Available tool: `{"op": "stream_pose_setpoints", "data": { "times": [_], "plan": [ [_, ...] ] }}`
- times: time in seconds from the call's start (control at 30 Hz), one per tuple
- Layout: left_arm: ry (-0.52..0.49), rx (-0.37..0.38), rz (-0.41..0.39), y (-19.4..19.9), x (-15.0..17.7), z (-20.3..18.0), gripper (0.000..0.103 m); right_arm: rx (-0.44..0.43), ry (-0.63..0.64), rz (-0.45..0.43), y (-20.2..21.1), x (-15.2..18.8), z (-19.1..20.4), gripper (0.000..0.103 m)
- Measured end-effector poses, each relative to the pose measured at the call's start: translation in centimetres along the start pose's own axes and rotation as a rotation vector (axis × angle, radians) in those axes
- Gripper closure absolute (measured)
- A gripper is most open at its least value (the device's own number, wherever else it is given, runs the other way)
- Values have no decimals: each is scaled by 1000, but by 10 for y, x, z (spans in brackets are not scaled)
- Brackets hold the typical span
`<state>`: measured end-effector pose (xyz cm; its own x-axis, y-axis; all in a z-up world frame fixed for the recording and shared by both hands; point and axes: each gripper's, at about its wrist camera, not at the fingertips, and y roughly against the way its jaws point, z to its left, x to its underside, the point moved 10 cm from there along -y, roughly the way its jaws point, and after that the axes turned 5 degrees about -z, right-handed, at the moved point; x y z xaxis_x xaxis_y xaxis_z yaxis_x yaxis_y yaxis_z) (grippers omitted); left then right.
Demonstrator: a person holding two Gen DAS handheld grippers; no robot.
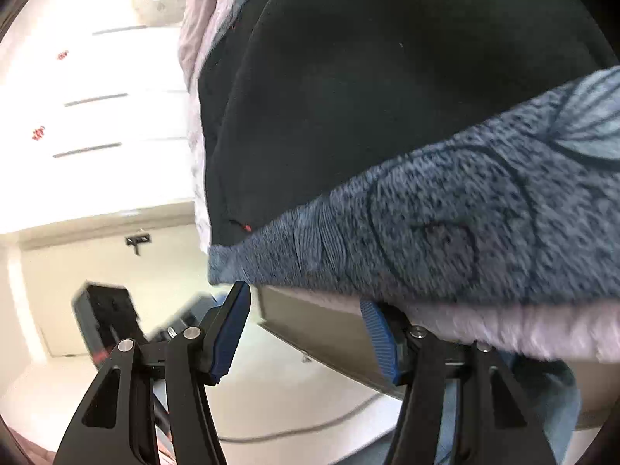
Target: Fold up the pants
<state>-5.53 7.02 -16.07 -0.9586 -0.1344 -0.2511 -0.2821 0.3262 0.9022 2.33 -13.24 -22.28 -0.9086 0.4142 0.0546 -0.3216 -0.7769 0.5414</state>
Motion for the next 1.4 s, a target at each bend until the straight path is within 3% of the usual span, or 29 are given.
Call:
{"op": "stream_pose_setpoints", "data": {
  "times": [0.2, 0.37, 0.47, 0.5, 0.57, 0.6, 0.67, 0.83, 0.9, 0.93, 0.97, 1.0, 1.1, 1.23, 1.4],
  "plan": [
    [64, 82, -18, 3, -13, -16, 11, -124, -29, -100, 12, -29, 37, 40],
    [166, 197, -36, 0, -39, -41, 11, -136, 67, -125, 32, -41, 78, 40],
    [250, 182, -52, -12, -56, -37, 11, -127, 96, -119, 35, -42, 86, 40],
    [277, 157, -55, -17, -60, -32, 15, -126, 93, -115, 34, -43, 85, 40],
    [314, 113, -43, -28, -64, -20, 57, -122, 77, -107, 32, -43, 76, 40],
    [314, 106, -29, -34, -64, -17, 63, -115, 67, -107, 34, -43, 68, 40],
    [298, 102, -19, -39, -65, -12, 73, -93, 35, -117, 38, -42, 51, 40],
    [193, 101, -32, -34, -71, -22, 73, -30, -112, -198, 69, -45, -13, 43],
    [171, 109, -27, -29, -76, -25, 73, -75, -197, -242, 83, -49, -29, 68],
    [165, 116, -24, -25, -79, -26, 73, -110, -241, -263, 90, -51, -33, 90],
    [158, 120, -23, -21, -82, -26, 73, -129, -276, -287, 98, -53, -37, 97],
    [150, 120, -26, -15, -86, -25, 73, -123, -286, -310, 106, -54, -38, 97],
    [104, 123, -53, 1, -109, -39, 73, -56, -150, -331, 128, -65, -11, 98],
    [25, 157, -125, 22, -164, -65, 73, 20, 67, -307, 147, -97, 42, 98],
    [-75, 127, -206, 1, -251, -84, 72, 44, 186, -263, 144, -180, 86, 98]
  ]
}}
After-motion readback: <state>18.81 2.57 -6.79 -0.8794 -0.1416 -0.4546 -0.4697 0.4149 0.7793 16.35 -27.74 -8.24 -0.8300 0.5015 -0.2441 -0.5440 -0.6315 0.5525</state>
